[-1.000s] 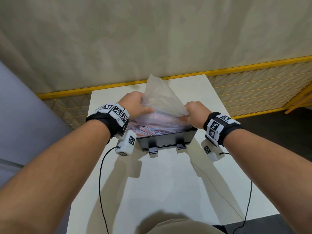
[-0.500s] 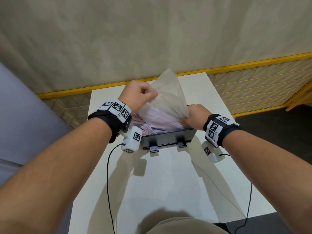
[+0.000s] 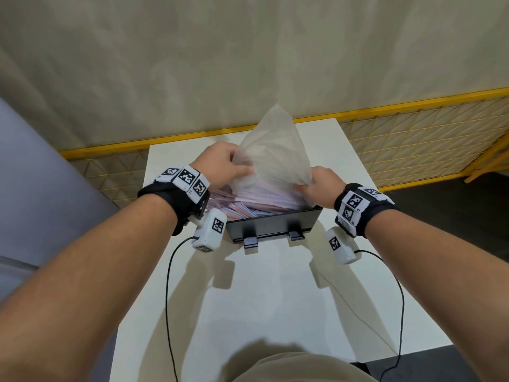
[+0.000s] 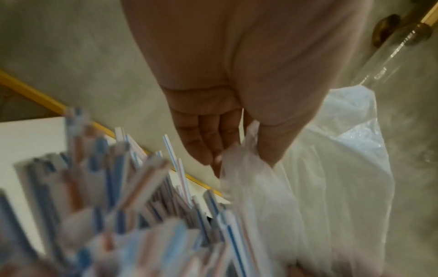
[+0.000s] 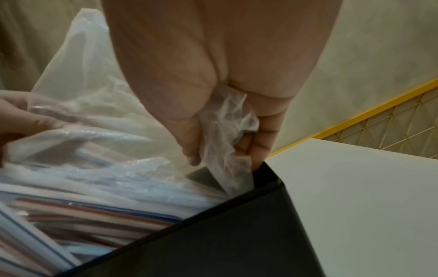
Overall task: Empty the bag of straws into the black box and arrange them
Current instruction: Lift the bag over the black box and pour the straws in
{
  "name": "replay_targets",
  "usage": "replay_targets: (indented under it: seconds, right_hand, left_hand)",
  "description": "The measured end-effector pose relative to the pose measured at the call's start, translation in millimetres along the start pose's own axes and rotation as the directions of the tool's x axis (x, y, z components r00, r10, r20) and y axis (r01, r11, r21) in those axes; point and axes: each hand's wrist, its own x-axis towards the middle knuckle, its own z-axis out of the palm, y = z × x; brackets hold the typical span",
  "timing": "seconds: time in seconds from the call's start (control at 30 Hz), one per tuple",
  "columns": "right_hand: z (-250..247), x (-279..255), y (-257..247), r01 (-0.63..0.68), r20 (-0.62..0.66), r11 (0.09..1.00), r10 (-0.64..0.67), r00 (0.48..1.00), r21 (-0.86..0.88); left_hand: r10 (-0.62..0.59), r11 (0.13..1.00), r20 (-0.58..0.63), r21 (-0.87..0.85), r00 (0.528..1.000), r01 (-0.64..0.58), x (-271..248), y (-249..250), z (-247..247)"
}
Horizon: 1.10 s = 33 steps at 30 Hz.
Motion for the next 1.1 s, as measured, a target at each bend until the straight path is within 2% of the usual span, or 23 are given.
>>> replay_targets:
  seconds: [0.07, 0.23, 0.37, 0.47, 0.53, 0.6, 0.67, 0.77, 0.87, 0.97, 1.1]
  right_hand:
    - [-1, 0, 0, -0.012, 0.003, 0.999, 0.012, 1.0, 0.05]
    - [0, 4, 0, 0.01, -0.046, 0.993, -0.005, 0.999, 0.114]
    - [-4, 5, 1, 0.036, -0.144, 0.986, -0.013, 0.989, 0.161]
    - [-12, 4, -1, 0.063, -0.266, 0.973, -0.002, 0.964, 0.221]
    - [-17, 4, 0, 0.07, -0.332, 0.959, 0.026, 0.943, 0.276]
    - [-21, 5, 3, 0.059, -0.346, 0.94, 0.065, 0.936, 0.336]
    - [-21, 6, 8, 0.014, -0.305, 0.934, 0.102, 0.947, 0.356]
    - [-16, 3, 16, -0.061, -0.2, 0.963, 0.117, 0.973, 0.263]
    - [-10, 0, 20, -0.077, -0.185, 0.976, 0.116, 0.976, 0.206]
    - [-10, 2, 22, -0.083, -0.269, 0.965, 0.151, 0.951, 0.247]
    - [-23, -7, -4, 0.087, -0.503, 0.944, 0.091, 0.86, 0.318]
  left_hand:
    - [0.025, 0.999, -0.076, -0.037, 0.997, -0.028, 0, 5, -1]
    - [0.064, 0.982, -0.176, -0.165, 0.982, -0.094, 6, 13, -7]
    - [0.054, 0.951, -0.254, -0.281, 0.966, -0.127, 5, 16, -12]
    - [0.08, 0.916, -0.309, -0.352, 0.948, -0.191, -7, 28, -18]
    - [0.102, 0.874, -0.3, -0.429, 0.948, -0.23, -18, 32, -20]
    - [0.095, 0.846, -0.286, -0.482, 0.954, -0.228, -27, 33, -21]
    - [0.059, 0.842, -0.253, -0.507, 0.966, -0.184, -33, 29, -19]
    - [0.024, 0.867, -0.193, -0.484, 0.981, -0.117, -40, 18, -13]
    - [0.002, 0.9, -0.148, -0.43, 0.989, -0.066, -44, 5, -10]
    - [0.001, 0.922, -0.136, -0.384, 0.991, -0.054, -51, 3, -14]
    - [0.02, 0.912, -0.146, -0.402, 0.989, -0.077, -60, 10, -22]
